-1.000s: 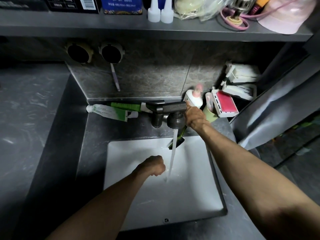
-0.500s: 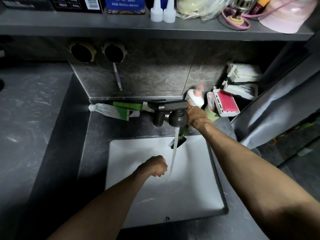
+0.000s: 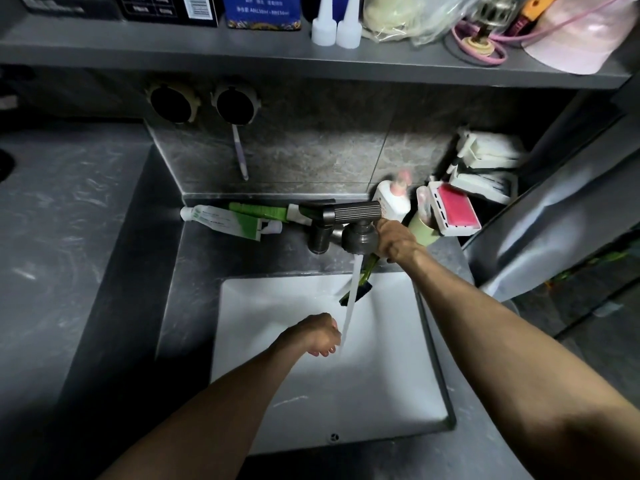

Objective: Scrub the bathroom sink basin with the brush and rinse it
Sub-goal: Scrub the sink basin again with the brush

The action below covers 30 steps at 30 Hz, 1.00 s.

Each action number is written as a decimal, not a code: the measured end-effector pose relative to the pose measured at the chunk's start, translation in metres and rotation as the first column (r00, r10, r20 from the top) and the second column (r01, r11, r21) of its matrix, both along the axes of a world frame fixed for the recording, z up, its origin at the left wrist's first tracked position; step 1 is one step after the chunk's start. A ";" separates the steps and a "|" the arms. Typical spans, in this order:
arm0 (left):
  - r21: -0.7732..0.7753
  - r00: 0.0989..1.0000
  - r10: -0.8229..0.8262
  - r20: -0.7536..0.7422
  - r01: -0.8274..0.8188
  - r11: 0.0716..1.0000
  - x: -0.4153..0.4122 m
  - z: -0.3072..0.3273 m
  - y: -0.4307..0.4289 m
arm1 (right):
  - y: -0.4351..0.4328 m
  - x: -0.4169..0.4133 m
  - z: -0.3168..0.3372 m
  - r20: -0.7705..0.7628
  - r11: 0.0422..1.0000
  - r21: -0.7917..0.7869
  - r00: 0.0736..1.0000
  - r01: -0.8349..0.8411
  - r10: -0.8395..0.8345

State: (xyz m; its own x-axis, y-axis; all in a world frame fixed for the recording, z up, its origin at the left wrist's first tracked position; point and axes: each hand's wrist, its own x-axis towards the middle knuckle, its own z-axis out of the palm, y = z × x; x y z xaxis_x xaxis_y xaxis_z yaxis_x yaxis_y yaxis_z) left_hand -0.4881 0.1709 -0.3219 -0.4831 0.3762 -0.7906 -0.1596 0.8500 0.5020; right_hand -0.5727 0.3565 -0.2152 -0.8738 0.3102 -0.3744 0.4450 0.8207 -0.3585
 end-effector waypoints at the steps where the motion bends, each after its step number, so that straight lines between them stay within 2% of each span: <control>1: 0.002 1.000 -0.009 0.006 0.009 1.000 0.001 0.000 0.001 | 0.000 0.001 0.000 0.000 1.000 -0.021 1.000 -0.005 0.005; 5: 0.018 0.999 -0.032 0.020 0.031 0.999 0.005 0.004 0.000 | 0.001 -0.001 -0.003 -0.045 0.993 -0.118 0.999 -0.028 0.023; 8: 0.011 1.000 -0.024 -0.005 0.024 1.000 0.005 0.006 -0.010 | -0.007 -0.003 -0.002 -0.032 0.987 -0.130 0.995 -0.096 0.092; 10: -0.004 0.999 -0.018 -0.031 0.018 1.000 0.003 0.004 -0.023 | -0.012 -0.001 -0.007 -0.093 0.991 -0.080 0.991 -0.103 0.096; 13: -0.127 0.964 -0.128 -0.234 0.100 0.987 0.000 -0.003 -0.050 | -0.020 0.027 -0.016 -0.181 0.999 -0.037 0.983 -0.039 0.032; 16: -0.242 0.839 -0.289 -0.461 0.195 0.951 0.001 -0.013 -0.085 | -0.022 0.075 -0.057 -0.090 0.998 0.054 0.996 -0.012 0.017; 18: -0.277 0.726 -0.372 -0.578 0.255 0.927 0.002 -0.024 -0.110 | -0.018 0.114 -0.088 0.040 0.989 0.124 0.996 0.079 -0.085; 20: -0.345 0.585 -0.447 -0.677 0.284 0.894 0.002 -0.038 -0.133 | -0.012 0.154 -0.113 0.065 0.976 0.165 0.986 0.142 -0.154; 23: -0.455 0.444 -0.542 -0.713 0.295 0.840 0.004 -0.053 -0.163 | -0.020 0.202 -0.144 0.068 0.985 0.128 0.990 0.115 -0.125; 25: -0.455 0.328 -0.547 -0.771 0.318 0.832 0.007 -0.054 -0.177 | -0.036 0.221 -0.164 0.170 0.995 0.027 0.981 0.093 -0.097; 27: -0.411 0.268 -0.509 -0.818 0.346 0.843 0.008 -0.053 -0.186 | -0.052 0.227 -0.176 0.275 0.996 -0.053 0.960 0.074 -0.057; 30: -0.311 0.302 -0.422 -0.855 0.354 0.882 0.012 -0.050 -0.192 | -0.050 0.221 -0.172 0.325 1.000 -0.007 0.946 0.021 -0.017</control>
